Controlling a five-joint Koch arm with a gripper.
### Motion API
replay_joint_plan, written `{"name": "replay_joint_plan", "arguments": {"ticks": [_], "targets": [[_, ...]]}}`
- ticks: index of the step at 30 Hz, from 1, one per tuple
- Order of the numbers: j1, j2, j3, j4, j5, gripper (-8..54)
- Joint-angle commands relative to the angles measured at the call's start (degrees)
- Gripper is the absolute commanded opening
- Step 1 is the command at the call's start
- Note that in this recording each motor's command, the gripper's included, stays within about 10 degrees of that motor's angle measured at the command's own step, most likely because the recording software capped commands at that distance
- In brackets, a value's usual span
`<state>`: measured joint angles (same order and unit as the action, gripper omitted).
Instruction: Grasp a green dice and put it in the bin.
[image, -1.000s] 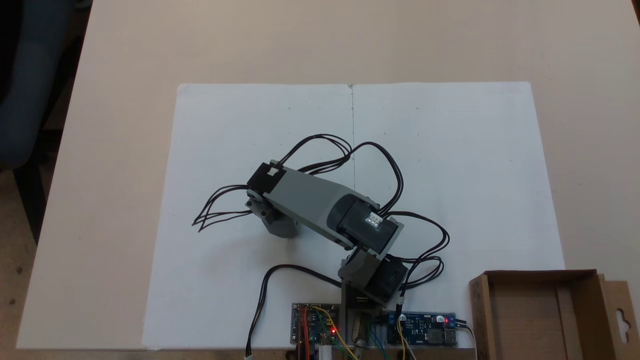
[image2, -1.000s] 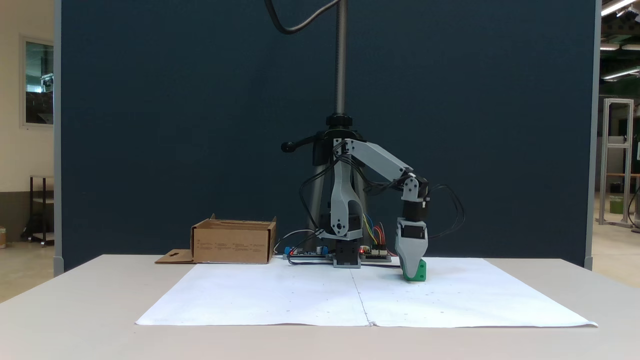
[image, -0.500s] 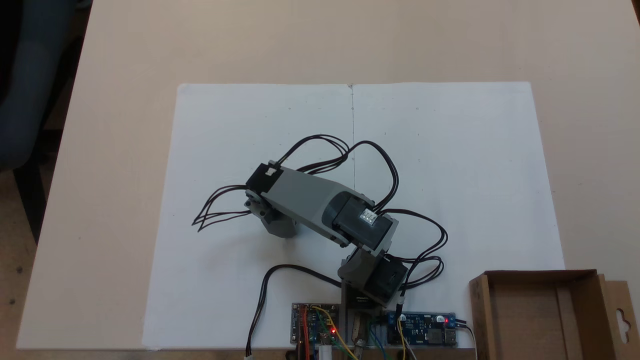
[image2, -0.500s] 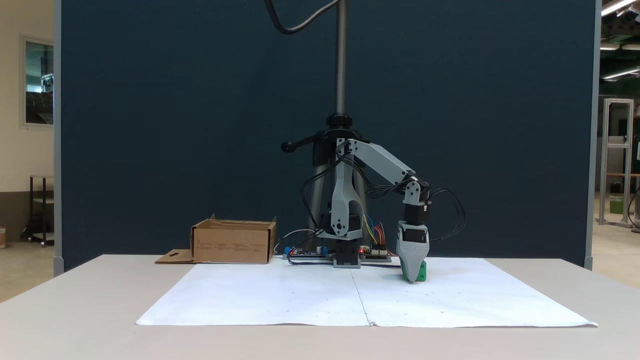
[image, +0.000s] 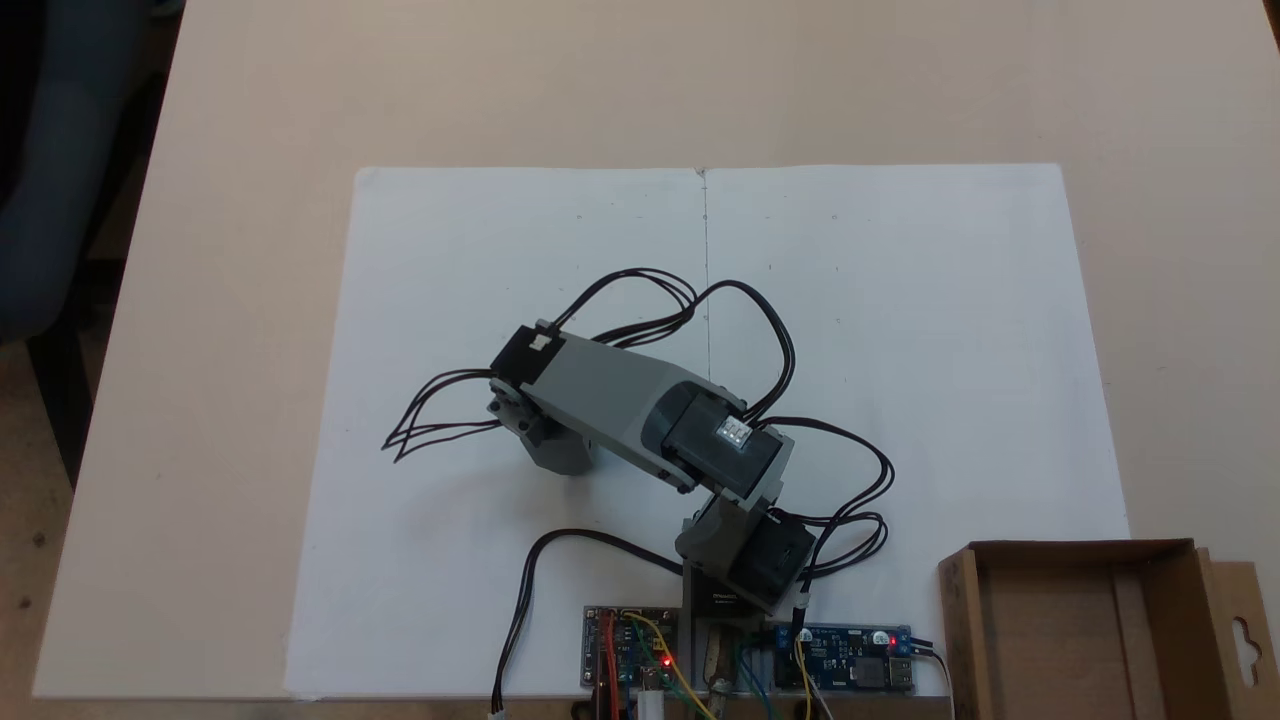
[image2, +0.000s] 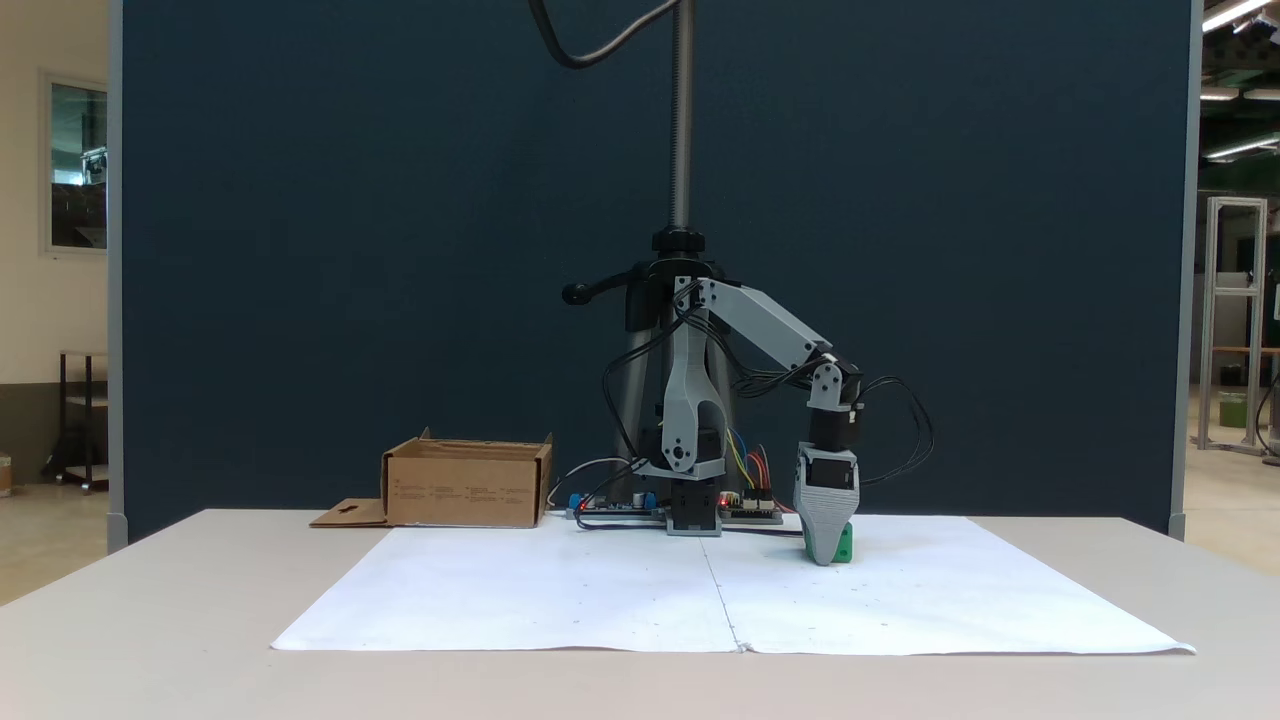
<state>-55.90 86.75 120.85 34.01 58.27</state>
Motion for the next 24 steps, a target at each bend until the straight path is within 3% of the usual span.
{"name": "replay_joint_plan", "arguments": {"ticks": [1,13,22,24], "targets": [[-0.62,1.14,-1.49,-2.02,4.13,33.3],[-0.62,0.88,-1.49,-5.19,4.22,28.6],[2.20,1.05,-1.49,-8.88,4.31,14.4],[3.96,1.23,-1.49,-9.67,4.22,13.7]]}}
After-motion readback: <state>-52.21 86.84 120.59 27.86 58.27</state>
